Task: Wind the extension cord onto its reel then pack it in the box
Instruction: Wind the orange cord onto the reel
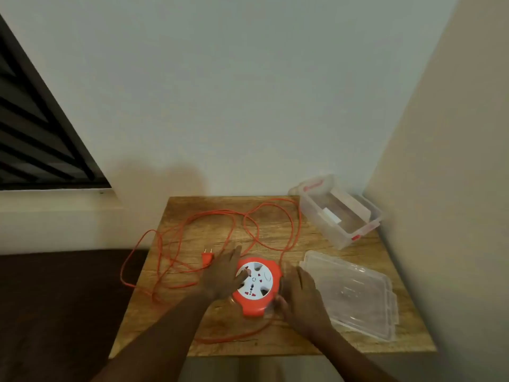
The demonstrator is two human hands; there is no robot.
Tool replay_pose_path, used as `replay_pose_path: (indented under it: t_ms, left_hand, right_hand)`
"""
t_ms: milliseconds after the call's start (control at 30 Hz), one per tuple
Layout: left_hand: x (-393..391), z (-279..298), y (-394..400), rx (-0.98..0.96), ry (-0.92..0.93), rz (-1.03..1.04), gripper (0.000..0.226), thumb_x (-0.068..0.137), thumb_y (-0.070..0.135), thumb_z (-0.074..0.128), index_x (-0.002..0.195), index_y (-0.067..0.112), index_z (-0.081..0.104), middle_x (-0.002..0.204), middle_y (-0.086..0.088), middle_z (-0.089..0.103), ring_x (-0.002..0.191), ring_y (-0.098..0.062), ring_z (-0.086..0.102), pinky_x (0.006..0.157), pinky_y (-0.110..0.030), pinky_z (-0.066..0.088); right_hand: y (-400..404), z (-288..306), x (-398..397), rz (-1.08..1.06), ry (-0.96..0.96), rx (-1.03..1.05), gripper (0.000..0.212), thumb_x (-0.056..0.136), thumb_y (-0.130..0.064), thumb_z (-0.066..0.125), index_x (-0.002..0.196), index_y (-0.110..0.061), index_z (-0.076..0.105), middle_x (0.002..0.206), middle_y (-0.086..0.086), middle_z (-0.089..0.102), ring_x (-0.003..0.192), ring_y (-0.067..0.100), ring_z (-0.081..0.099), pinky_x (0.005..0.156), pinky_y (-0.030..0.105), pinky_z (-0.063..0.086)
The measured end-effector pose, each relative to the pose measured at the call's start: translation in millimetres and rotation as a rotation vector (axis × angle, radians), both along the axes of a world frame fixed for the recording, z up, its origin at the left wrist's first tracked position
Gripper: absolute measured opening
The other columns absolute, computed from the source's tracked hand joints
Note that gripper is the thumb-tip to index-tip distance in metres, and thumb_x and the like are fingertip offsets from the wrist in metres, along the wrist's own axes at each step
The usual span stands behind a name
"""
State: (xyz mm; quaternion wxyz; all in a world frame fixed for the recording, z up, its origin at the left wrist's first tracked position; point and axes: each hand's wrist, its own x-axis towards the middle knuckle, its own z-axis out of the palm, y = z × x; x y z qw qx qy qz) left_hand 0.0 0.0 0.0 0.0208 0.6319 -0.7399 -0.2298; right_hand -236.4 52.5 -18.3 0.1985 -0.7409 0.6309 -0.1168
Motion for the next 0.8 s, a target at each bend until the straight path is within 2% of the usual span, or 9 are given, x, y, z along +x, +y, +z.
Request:
replay_pose_path:
  t_ms: [100, 233, 333, 433, 500, 567, 667, 733, 800]
  left_hand:
    - [-5.2, -4.2, -7.2, 0.034, -0.018, 0.001, 0.081, 0.104, 0.054, 0.045, 0.166, 0.017, 0.009, 0.169, -0.008, 0.032, 0.156, -0.029, 0.029, 0.127, -0.048, 0.022]
    - [-10.2, -7.2, -17.2, 0.031, -0.052, -0.022, 0.073, 0.102, 0.049, 0.052, 0.163, 0.019, 0.025, 0.164, -0.006, 0.042, 0.151, -0.028, 0.037, 0.124, -0.045, 0.027]
    - [-12.0, -9.2, -22.6, 0.022, -0.105, -0.049, 0.069, 0.101, 0.051, 0.051, 0.161, 0.023, 0.032, 0.166, -0.004, 0.039, 0.154, -0.029, 0.028, 0.126, -0.048, 0.016]
    - [-8.0, -19.9, -28.6, 0.099, -0.102, -0.023, 0.073, 0.099, 0.058, 0.051, 0.161, 0.025, 0.031, 0.166, -0.004, 0.038, 0.156, -0.034, 0.024, 0.126, -0.057, 0.010]
    - [-3.4, -25.9, -33.8, 0.124, -0.069, 0.018, 0.075, 0.093, 0.062, 0.056, 0.156, 0.024, 0.039, 0.158, -0.005, 0.050, 0.150, -0.035, 0.037, 0.124, -0.057, 0.018]
    - [1.6, -23.1, -37.5, 0.151, 0.028, 0.068, 0.073, 0.087, 0.061, 0.067, 0.146, 0.020, 0.053, 0.143, -0.007, 0.063, 0.136, -0.032, 0.053, 0.117, -0.051, 0.036]
    - [8.8, -18.0, -40.0, 0.179, 0.271, 0.150, 0.055, 0.082, 0.039, 0.084, 0.128, 0.013, 0.069, 0.122, -0.007, 0.073, 0.106, -0.022, 0.069, 0.089, -0.037, 0.056]
    - [12.9, -13.5, -37.2, 0.206, 0.433, 0.224, 0.053, 0.075, 0.027, 0.091, 0.123, 0.013, 0.072, 0.116, -0.006, 0.076, 0.100, -0.023, 0.074, 0.082, -0.043, 0.064]
    - [17.9, -10.2, -35.2, 0.204, 0.533, 0.270, 0.057, 0.068, 0.026, 0.093, 0.121, 0.015, 0.073, 0.111, -0.006, 0.077, 0.098, -0.025, 0.076, 0.082, -0.052, 0.065]
  right_hand:
    - [8.6, 0.3, 0.6, -0.022, -0.079, 0.035, 0.067, 0.088, -0.040, 0.050, 0.149, -0.022, 0.027, 0.143, 0.007, 0.043, 0.126, 0.025, 0.042, 0.104, 0.036, 0.041]
    - [6.0, -13.7, 6.1, 0.006, -0.129, 0.059, 0.061, 0.088, -0.045, 0.044, 0.146, -0.028, 0.035, 0.128, -0.005, 0.061, 0.109, 0.015, 0.058, 0.098, 0.036, 0.043]
    - [0.7, -23.1, 10.1, -0.044, -0.073, 0.094, 0.062, 0.084, -0.046, 0.048, 0.143, -0.034, 0.033, 0.124, -0.012, 0.063, 0.104, 0.016, 0.052, 0.089, 0.032, 0.042]
    - [-4.0, -25.5, 18.2, -0.067, -0.022, 0.148, 0.067, 0.079, -0.045, 0.050, 0.142, -0.030, 0.033, 0.120, -0.008, 0.064, 0.104, 0.021, 0.050, 0.085, 0.032, 0.038]
    - [-7.2, -20.7, 23.9, -0.059, -0.025, 0.145, 0.066, 0.077, -0.045, 0.055, 0.138, -0.026, 0.037, 0.115, -0.006, 0.066, 0.105, 0.020, 0.056, 0.086, 0.033, 0.033]
    - [-10.9, -19.1, 26.7, -0.061, -0.045, 0.135, 0.062, 0.075, -0.047, 0.060, 0.131, -0.026, 0.043, 0.111, -0.007, 0.068, 0.103, 0.016, 0.060, 0.086, 0.031, 0.030]
    - [-14.7, -15.0, 30.2, -0.079, -0.127, 0.145, 0.059, 0.071, -0.052, 0.065, 0.122, -0.029, 0.047, 0.107, -0.010, 0.067, 0.101, 0.011, 0.061, 0.088, 0.032, 0.032]
    - [-17.5, -16.6, 31.5, -0.115, -0.211, 0.170, 0.061, 0.067, -0.059, 0.065, 0.118, -0.030, 0.051, 0.108, -0.013, 0.065, 0.101, 0.008, 0.058, 0.090, 0.034, 0.033]
    - [-20.0, -17.0, 32.8, -0.146, -0.324, 0.198, 0.063, 0.065, -0.060, 0.069, 0.118, -0.029, 0.053, 0.110, -0.013, 0.065, 0.104, 0.009, 0.059, 0.095, 0.036, 0.041]
